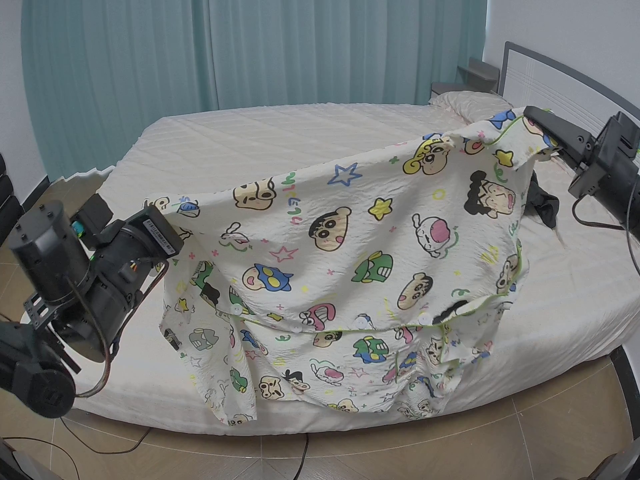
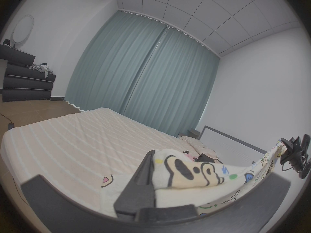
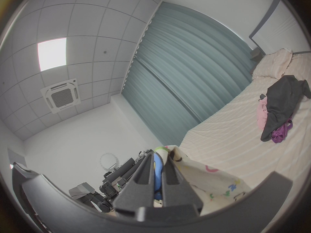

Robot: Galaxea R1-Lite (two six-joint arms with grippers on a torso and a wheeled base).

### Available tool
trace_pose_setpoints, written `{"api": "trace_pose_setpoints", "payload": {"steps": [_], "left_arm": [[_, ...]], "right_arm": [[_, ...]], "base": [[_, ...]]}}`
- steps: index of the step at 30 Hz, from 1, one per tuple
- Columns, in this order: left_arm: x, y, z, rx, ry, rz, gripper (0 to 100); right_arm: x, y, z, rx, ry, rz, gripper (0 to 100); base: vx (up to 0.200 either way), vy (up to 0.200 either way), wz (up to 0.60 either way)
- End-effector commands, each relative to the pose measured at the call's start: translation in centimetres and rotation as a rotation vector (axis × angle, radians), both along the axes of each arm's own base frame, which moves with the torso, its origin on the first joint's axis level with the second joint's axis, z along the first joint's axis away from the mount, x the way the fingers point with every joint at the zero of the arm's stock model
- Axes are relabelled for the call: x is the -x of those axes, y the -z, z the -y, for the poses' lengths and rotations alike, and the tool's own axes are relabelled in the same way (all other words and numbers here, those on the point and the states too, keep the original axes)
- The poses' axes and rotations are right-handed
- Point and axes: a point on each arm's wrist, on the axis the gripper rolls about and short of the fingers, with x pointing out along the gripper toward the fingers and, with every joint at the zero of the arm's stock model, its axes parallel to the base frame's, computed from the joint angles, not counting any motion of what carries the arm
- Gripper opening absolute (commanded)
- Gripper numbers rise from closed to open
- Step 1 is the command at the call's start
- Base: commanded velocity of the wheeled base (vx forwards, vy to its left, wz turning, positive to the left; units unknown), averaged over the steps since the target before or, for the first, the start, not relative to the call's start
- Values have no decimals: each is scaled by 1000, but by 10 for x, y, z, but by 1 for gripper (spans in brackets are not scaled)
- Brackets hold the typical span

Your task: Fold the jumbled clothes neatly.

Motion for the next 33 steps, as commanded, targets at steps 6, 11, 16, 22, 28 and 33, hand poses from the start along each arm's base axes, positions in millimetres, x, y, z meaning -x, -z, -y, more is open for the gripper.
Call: {"api": "trace_pose_setpoints", "payload": {"steps": [6,11,16,22,28,33], "left_arm": [[-55,22,8,-27,-63,-61,0],[-80,31,8,-34,-94,-77,0],[-100,44,9,-43,-114,-98,0],[-120,63,12,-59,-126,-133,0],[-131,89,14,-86,-124,-193,0],[-139,103,15,-98,-109,-223,0]], "right_arm": [[-56,22,-8,-1,110,-100,0],[-73,27,-11,-6,152,-118,0],[-89,35,-14,-9,197,-140,0],[-106,53,-17,10,205,-189,0],[-117,70,-20,26,206,-237,0],[-128,84,-21,35,231,-274,0]], "base": [[200,0,0],[200,0,0],[200,0,0],[200,0,0],[33,0,0],[0,0,0]]}}
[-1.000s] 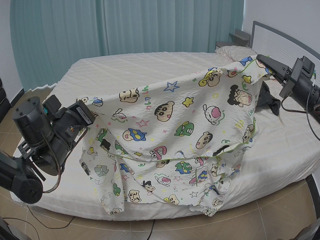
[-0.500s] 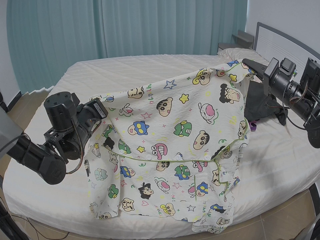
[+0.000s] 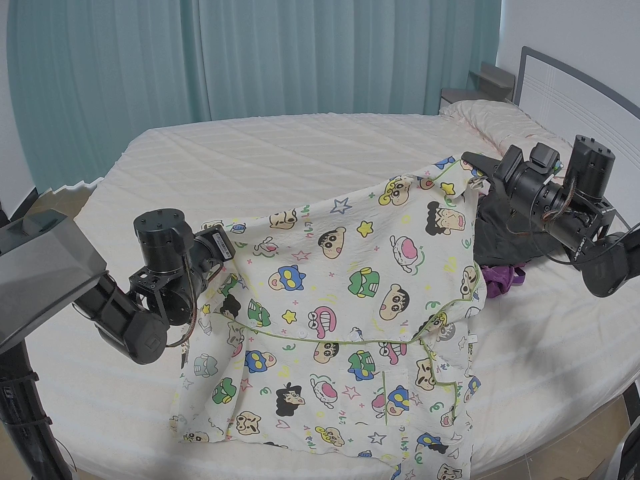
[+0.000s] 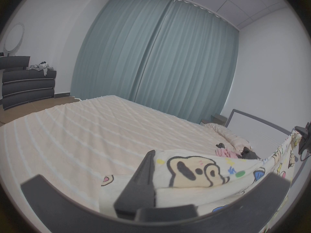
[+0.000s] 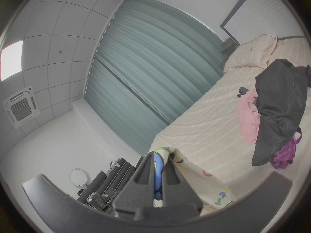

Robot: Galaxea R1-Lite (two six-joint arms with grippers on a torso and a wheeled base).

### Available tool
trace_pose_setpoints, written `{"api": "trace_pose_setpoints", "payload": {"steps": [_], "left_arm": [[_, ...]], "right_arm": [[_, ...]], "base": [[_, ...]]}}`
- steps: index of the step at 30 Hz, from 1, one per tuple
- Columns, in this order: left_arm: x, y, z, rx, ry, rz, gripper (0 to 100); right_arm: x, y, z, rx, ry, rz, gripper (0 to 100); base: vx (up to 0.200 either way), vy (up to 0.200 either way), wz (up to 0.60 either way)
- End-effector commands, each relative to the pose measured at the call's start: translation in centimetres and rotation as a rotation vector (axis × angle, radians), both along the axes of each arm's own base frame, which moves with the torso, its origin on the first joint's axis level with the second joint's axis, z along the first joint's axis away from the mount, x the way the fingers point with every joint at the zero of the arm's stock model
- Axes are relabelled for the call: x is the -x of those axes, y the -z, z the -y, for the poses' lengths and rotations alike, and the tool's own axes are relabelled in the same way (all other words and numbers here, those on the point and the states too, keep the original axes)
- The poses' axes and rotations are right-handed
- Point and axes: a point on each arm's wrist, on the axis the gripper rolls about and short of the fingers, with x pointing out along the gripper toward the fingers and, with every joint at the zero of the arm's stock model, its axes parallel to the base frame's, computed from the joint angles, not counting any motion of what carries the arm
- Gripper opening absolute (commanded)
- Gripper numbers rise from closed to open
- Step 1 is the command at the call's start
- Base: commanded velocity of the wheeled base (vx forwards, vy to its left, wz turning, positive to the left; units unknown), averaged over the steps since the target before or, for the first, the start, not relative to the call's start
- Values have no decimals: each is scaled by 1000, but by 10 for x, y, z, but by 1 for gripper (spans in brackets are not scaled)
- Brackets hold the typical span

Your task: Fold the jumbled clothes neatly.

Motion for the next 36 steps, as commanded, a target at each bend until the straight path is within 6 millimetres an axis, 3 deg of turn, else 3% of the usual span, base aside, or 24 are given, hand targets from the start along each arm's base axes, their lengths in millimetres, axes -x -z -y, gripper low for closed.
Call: {"api": "trace_pose_setpoints", "payload": {"steps": [1,8,9,17,21,22,29,36], "left_arm": [[-15,27,2,-17,-4,-53,0],[-38,47,3,-20,-21,-63,0],[-44,51,1,-19,-30,-60,100],[-77,73,-15,-21,-92,-78,100],[-83,76,-26,-20,-124,-75,100],[-86,77,-37,-21,-150,-77,100],[-92,76,-59,-21,-202,-84,100],[-75,73,-65,-27,-210,-120,100]], "right_arm": [[-21,25,-3,13,37,-65,0],[-51,58,-10,23,68,-131,0],[-57,65,-12,27,74,-147,100],[-97,108,-28,20,139,-196,100],[-108,106,-29,-63,212,-198,100],[-114,102,-25,-127,253,-203,100],[-120,116,-22,-126,268,-243,100],[-114,121,-13,-111,292,-273,100]], "base": [[0,0,0],[0,0,0],[0,0,0],[0,0,0],[0,0,0],[0,0,0],[0,0,0],[0,0,0]]}}
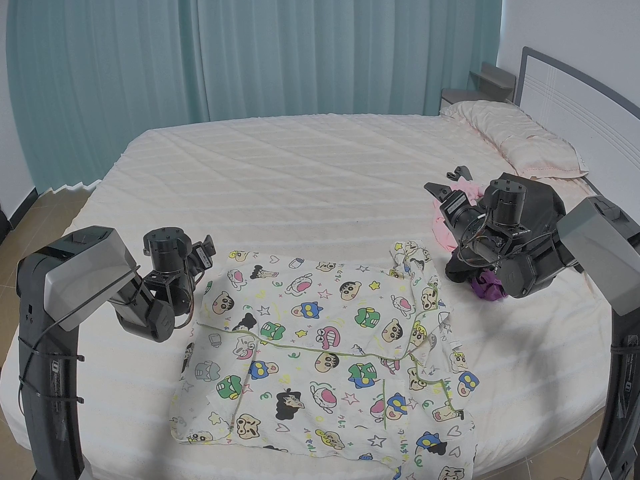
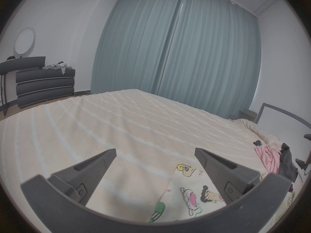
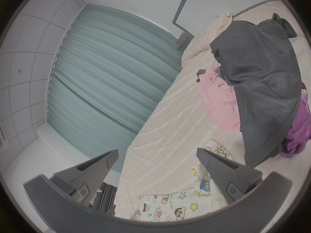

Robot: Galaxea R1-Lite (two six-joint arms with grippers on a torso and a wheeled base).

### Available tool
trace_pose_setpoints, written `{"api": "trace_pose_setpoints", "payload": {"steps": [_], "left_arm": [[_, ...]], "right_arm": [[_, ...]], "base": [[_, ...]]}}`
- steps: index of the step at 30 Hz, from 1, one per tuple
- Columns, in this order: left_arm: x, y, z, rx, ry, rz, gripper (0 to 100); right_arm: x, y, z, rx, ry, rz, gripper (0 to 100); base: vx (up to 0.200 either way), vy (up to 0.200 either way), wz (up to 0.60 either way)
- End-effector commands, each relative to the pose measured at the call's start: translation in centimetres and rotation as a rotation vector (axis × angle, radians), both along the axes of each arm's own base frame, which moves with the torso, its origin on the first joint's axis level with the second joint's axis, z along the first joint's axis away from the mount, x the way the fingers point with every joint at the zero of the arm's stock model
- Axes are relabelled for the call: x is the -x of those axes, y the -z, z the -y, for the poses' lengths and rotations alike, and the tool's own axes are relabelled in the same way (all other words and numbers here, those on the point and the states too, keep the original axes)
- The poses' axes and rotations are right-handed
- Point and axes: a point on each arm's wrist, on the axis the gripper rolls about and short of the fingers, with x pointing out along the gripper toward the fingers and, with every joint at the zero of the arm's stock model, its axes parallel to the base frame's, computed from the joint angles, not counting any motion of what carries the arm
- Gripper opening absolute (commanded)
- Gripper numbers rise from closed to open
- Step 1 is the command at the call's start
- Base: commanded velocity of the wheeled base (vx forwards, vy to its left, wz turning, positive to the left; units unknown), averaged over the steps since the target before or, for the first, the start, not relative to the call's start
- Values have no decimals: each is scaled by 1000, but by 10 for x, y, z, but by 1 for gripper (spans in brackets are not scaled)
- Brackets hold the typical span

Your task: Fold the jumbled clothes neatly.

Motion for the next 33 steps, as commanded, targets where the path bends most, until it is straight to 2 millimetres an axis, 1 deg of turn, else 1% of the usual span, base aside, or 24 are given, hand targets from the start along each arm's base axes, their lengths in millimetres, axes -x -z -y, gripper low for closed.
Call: {"api": "trace_pose_setpoints", "payload": {"steps": [1,2,3,4,5,6,7,8,9,10,14,17,18,19,20,21,23,24,25,26,29,30,33], "left_arm": [[12,-8,-4,4,-7,-11,100],[12,-8,-4,4,-7,-11,100],[27,-21,-6,42,-9,-4,100],[30,-24,-6,51,-9,-1,100],[41,-31,-7,66,-6,-2,100],[47,-34,-7,70,-4,-7,100],[49,-35,-7,70,-4,-9,100],[63,-39,-8,76,-3,-20,100],[63,-39,-8,76,-3,-20,100],[80,-46,-8,108,6,-25,100],[118,-56,-1,209,45,-38,100],[149,-52,5,229,83,-90,100],[154,-52,5,230,87,-99,100],[166,-50,8,238,101,-117,100],[172,-50,9,247,108,-125,100],[177,-50,9,257,110,-129,100],[178,-50,10,258,111,-130,100],[187,-51,11,295,112,-131,100],[187,-51,11,295,112,-131,100],[190,-50,10,310,107,-137,100],[190,-49,10,310,106,-141,100],[190,-47,10,309,105,-146,100],[190,-48,10,310,106,-143,100]], "right_arm": [[4,6,8,12,15,-30,100],[4,6,8,12,15,-30,100],[16,7,23,29,20,-64,100],[19,7,26,33,15,-69,100],[27,11,37,46,5,-100,100],[33,12,43,56,-1,-117,100],[36,13,45,60,-3,-124,100],[49,19,56,81,-17,-160,100],[49,19,56,81,-17,-160,100],[68,31,64,114,-43,-219,100],[102,53,72,181,-87,-306,100],[123,71,73,253,-134,-368,100],[127,74,73,272,-142,-378,100],[135,81,74,309,-160,-403,100],[139,85,74,337,-176,-412,100],[143,87,74,358,-188,-420,100],[143,87,74,361,-191,-420,100],[142,95,71,399,-208,-430,100],[142,95,71,399,-208,-430,100],[141,99,68,405,-217,-437,100],[137,102,63,411,-232,-441,100],[134,106,60,415,-241,-455,100],[126,112,56,424,-248,-480,100]], "base": [[0,0,0],[0,0,0],[0,0,0],[0,0,0],[0,0,0],[0,0,0],[0,0,0],[0,0,0],[0,0,0],[0,0,0],[0,0,0],[0,0,0],[0,0,0],[0,0,0],[0,0,0],[0,0,0],[0,0,0],[0,0,0],[0,0,0],[0,0,0],[0,0,0],[0,0,0],[0,0,0]]}}
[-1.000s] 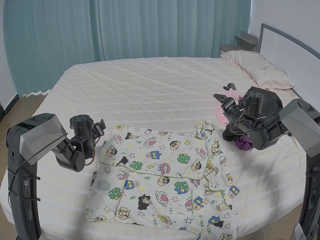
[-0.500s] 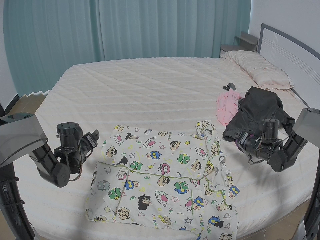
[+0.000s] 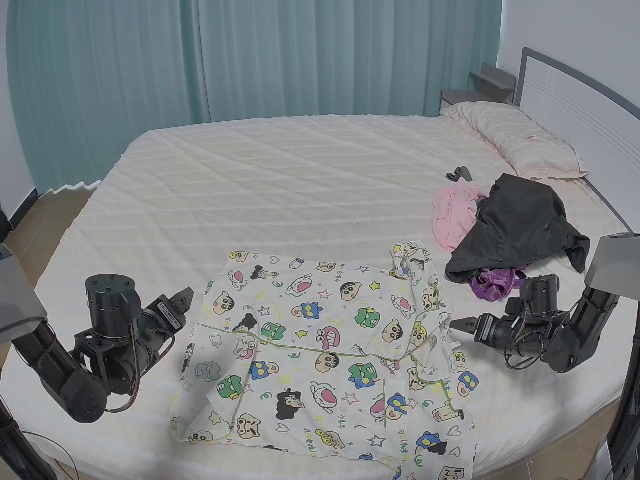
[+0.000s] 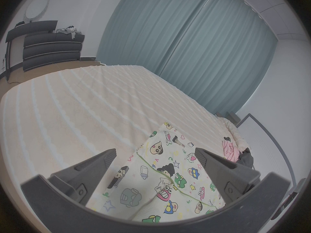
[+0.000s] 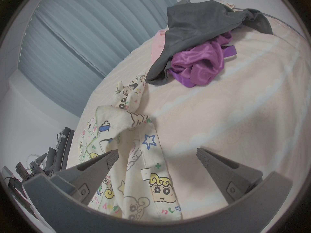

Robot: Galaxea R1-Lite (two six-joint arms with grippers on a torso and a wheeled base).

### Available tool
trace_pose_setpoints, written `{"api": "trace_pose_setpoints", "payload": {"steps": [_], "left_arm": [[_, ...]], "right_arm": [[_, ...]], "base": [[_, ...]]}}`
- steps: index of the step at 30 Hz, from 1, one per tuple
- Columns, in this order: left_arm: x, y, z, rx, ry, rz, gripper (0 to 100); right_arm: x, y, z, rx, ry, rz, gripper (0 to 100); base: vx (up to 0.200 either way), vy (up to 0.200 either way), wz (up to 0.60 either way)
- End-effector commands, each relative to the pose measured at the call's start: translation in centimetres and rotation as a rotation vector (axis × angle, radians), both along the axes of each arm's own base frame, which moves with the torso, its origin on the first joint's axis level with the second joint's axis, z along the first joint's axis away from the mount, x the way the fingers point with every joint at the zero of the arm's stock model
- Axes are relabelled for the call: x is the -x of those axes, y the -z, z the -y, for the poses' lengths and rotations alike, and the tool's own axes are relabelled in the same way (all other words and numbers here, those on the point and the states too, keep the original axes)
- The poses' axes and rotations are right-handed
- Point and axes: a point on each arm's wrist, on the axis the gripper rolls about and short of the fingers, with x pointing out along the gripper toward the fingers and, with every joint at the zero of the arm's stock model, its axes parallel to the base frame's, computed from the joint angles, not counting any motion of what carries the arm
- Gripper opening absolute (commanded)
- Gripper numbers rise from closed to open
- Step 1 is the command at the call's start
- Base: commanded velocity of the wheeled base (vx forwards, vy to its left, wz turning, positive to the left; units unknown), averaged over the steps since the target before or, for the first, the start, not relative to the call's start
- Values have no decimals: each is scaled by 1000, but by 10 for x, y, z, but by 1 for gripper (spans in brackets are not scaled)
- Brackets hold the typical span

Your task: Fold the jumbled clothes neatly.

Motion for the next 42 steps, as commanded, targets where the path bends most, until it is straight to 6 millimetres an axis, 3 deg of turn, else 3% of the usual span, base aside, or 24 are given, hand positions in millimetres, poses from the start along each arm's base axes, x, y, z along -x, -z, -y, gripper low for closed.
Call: {"api": "trace_pose_setpoints", "payload": {"steps": [1,6,15,24,36,37,42], "left_arm": [[4,-5,0,7,6,17,100],[4,-7,0,9,7,24,100],[4,-6,0,8,6,21,100],[3,-6,-1,11,2,22,100],[3,-5,-1,9,-1,16,100],[2,-5,-1,10,-1,18,100],[2,-5,-2,10,-4,19,100]], "right_arm": [[-8,11,-7,12,-15,-34,100],[-28,20,-11,55,17,-67,100],[-33,28,-18,165,-34,-77,100],[-28,3,-43,225,-105,11,100],[-35,6,-51,264,-155,-28,100],[-36,6,-52,262,-156,-27,0],[-34,11,-52,268,-163,-63,0]], "base": [[0,0,0],[0,0,0],[0,0,0],[0,0,0],[0,0,0],[0,0,0],[0,0,0]]}}
